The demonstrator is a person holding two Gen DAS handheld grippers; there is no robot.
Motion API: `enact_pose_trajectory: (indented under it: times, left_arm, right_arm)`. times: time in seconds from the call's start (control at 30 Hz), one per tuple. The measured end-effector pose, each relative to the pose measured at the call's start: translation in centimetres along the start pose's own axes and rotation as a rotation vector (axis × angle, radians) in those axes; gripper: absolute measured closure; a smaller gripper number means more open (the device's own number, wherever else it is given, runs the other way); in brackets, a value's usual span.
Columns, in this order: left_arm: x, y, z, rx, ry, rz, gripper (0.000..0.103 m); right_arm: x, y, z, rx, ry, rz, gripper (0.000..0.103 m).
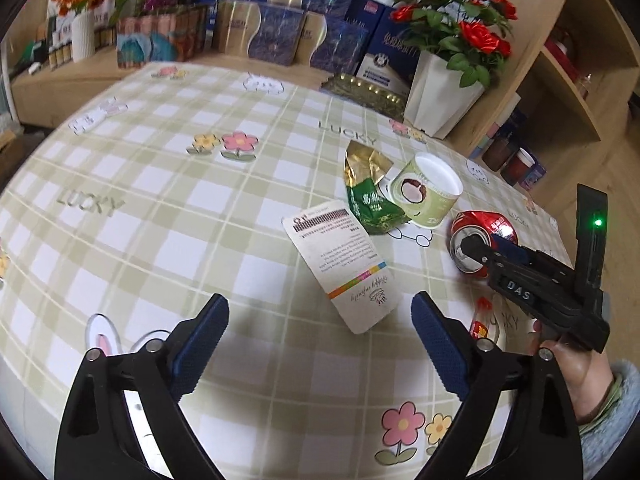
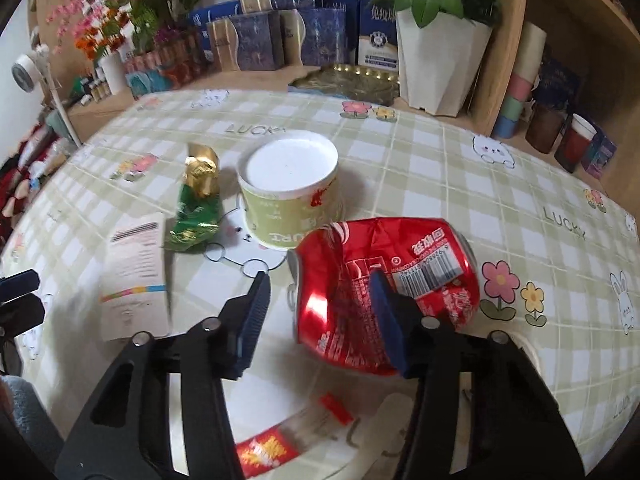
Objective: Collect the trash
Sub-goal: 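Grasp the red Coca-Cola can with the right tool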
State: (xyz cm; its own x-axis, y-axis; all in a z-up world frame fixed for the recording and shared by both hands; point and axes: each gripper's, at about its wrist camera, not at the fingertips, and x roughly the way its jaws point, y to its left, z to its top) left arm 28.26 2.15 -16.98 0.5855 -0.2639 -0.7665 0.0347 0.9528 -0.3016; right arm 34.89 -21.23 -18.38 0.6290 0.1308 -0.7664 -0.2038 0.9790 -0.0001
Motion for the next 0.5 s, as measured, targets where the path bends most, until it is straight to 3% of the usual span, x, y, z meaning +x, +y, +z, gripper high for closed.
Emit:
enact_pose_trajectory:
  times: [0.07, 0.27, 0.5]
  left_arm:
    - [0.8, -0.1, 0.0, -0.009, 0.015, -0.01, 0.017]
    - [2.8, -0.7, 0.2, -0.02, 0.052, 0.001, 0.017]
    - [6.1, -1.3, 1.9, -0.11, 0.102, 0.119, 0.01]
  right_arm:
    - [-0.1, 0.3, 0.2, -0.026, 0.008, 0.005, 0.072]
    - [-2.2, 0.3, -0.4, -0.029, -0.055, 0.01, 0.073]
    - [-5.3, -0.7, -1.8, 0.041, -0.132, 0.023, 0.073]
